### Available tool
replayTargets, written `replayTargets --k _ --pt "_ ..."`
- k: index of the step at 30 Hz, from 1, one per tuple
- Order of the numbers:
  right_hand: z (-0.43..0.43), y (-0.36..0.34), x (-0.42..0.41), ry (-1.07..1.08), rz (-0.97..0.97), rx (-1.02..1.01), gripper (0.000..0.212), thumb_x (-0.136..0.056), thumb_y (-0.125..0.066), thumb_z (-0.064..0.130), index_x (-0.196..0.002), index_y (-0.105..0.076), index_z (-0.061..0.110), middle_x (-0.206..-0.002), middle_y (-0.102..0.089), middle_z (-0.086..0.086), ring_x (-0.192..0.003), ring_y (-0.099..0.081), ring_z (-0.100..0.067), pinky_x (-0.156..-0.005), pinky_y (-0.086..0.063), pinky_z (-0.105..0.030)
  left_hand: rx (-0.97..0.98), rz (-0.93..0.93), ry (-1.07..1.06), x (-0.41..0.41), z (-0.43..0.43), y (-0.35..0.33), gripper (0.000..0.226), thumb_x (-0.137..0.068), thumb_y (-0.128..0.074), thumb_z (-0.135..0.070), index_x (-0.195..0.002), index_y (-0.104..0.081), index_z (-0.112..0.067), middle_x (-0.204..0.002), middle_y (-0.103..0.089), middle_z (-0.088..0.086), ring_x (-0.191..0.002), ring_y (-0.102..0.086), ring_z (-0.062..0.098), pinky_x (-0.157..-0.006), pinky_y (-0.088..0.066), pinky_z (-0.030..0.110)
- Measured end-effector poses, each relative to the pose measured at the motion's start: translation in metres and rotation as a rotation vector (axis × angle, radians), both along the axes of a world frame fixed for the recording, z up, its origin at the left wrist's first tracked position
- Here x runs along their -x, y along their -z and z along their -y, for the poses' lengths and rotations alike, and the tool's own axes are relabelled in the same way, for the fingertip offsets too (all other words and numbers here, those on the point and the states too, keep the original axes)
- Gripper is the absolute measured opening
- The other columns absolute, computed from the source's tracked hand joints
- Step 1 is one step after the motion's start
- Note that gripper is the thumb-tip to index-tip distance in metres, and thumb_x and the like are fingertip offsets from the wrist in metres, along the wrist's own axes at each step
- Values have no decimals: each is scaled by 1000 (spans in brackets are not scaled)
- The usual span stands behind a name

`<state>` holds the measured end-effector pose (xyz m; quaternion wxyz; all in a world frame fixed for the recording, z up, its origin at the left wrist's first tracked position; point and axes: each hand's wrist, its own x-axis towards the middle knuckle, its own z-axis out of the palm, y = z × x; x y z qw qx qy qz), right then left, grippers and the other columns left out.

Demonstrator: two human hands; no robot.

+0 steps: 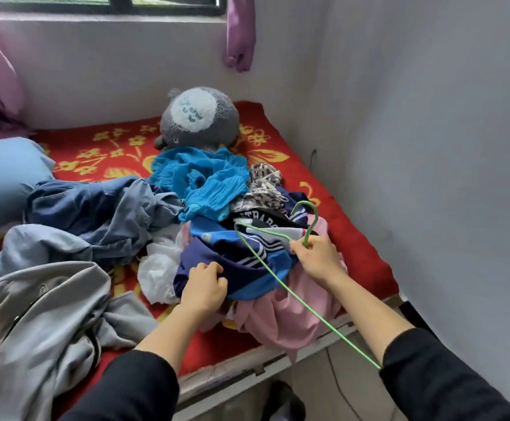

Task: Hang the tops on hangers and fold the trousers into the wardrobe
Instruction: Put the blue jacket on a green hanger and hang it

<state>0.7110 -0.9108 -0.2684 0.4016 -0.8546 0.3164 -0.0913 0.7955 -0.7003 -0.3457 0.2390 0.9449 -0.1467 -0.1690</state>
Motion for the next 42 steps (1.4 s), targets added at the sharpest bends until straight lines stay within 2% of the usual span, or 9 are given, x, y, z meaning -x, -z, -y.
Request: replayTargets --k 5,9,14,18,22,25,29,33,42 --pt "70 20 -78 -121 68 78 50 -87 -58 16 -45 -30 16 -42 -35 3 -53 -39 -19 -59 -32 -35 12 -9 -90 -59 69 29 36 -91 -44 -19 -126 -53 -14 -129 -49 12 -124 -37 29 -96 -38 42" --pt "112 44 -130 -167 63 121 42 -90 -58 21 -54 -38 15 -43 -43 5 -46 -44 -7 -54 -20 -25 -41 2 -117 -83 115 46 45 -90 -47 -18 -135 -46 -12 -138 -42 12 -131 -29 29 -102 -35 42" --pt "144 75 -169 -265 36 122 24 -98 -48 23 -75 -44 17 -54 -44 11 -57 -44 -22 -57 -19 -28 -343 35 76 -99 149 75 66 -90 -52 -35 -149 -26 -18 -159 -14 4 -146 -7 25 -116 -14 41" --pt "163 101 -176 -380 -78 142 13 -100 -39 18 -100 -50 11 -81 -61 -13 -81 -59 -40 -71 -43 -43 -480 -7 215 -106 160 95 42 -93 -51 -32 -133 -46 -20 -161 -5 2 -148 5 27 -117 -3 48" --pt "168 116 -168 -438 -165 88 44 -97 -42 14 -137 -44 32 -105 -69 -8 -88 -63 -37 -74 -49 -42 -472 -40 360 -118 162 105 31 -93 -45 -31 -114 -59 -14 -160 -15 1 -148 -4 24 -117 -10 45" --pt "162 122 -165 -484 -160 14 52 -92 -43 7 -134 -51 36 -118 -67 -3 -104 -62 -26 -86 -49 -39 -464 -113 407 -129 162 106 31 -91 -46 -30 -117 -52 -15 -140 -44 3 -128 -37 26 -96 -36 38" --pt "150 125 -165 -469 -172 19 49 -86 -43 1 -122 -64 26 -114 -68 -4 -105 -61 -23 -90 -45 -32 -408 -274 323 -134 160 112 66 -89 -46 -8 -147 -21 -27 -126 -45 4 -111 -49 30 -75 -42 37" --pt "136 120 -173 -523 -212 27 44 -85 -43 0 -114 -68 23 -114 -67 -5 -105 -60 -25 -91 -46 -39 -432 -358 408 -129 149 108 33 -89 -46 -14 -119 -54 -25 -118 -57 6 -105 -55 28 -74 -43 34" --pt "78 114 -216 -847 -262 47 41 -86 -63 9 -119 -67 33 -88 -47 2 -82 -53 -18 -79 -46 -35 253 -178 -62 -92 89 47 19 -80 -63 -31 -63 -58 -27 -56 -62 -10 -56 -56 8 -54 -40 20"
